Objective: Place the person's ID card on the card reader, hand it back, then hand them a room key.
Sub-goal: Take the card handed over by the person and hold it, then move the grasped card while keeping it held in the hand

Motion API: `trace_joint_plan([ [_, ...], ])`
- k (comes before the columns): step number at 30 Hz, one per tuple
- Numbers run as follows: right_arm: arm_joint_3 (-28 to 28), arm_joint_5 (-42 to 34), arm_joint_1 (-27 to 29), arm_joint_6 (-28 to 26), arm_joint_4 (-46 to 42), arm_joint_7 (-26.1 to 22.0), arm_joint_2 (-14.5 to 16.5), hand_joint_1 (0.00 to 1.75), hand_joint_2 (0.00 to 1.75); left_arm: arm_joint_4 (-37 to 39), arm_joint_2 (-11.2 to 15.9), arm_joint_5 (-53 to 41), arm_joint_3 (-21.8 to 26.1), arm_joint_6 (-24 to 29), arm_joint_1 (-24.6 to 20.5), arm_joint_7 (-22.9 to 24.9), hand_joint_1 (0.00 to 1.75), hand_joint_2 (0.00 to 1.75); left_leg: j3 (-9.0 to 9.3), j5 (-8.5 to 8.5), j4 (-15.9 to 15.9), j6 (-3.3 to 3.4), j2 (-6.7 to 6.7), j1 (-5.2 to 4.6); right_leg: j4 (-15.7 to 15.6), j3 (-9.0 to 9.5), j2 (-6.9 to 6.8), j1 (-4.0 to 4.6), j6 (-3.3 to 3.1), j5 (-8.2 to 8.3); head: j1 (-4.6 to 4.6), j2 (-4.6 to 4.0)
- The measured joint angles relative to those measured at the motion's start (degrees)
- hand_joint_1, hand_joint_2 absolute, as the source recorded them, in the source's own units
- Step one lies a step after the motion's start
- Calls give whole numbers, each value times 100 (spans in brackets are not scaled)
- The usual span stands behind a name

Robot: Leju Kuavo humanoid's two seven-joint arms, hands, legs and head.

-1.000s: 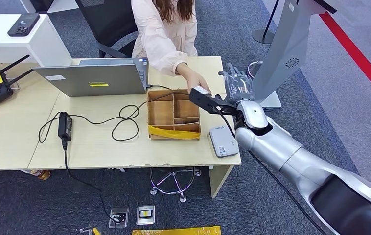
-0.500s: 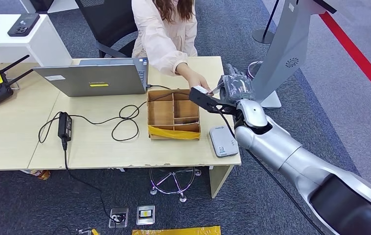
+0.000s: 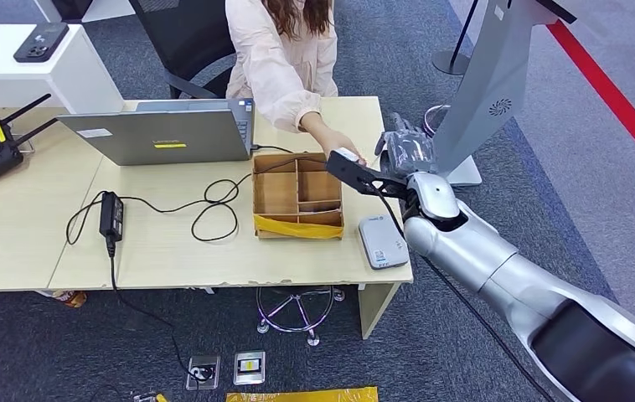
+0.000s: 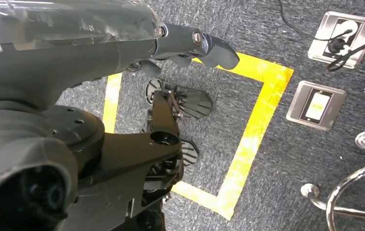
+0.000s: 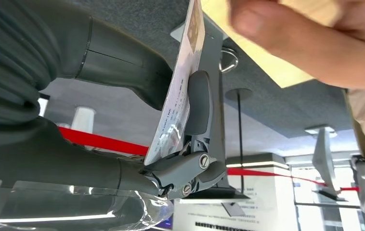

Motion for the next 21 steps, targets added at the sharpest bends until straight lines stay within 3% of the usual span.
trace_joint_plan([
  [10,-31,17,352,72,2,98,-261,175,175,13,33,19,3,-1,72,4,0,0,0,-1,0,0,2,0,0,-2,6,0,0,0,-1,0],
  [21,-33,26,476,145,23,33,-308,175,175,30,38,38,15,11,110,-1,0,0,-1,-1,0,0,4,0,0,-1,8,0,0,0,-1,0],
])
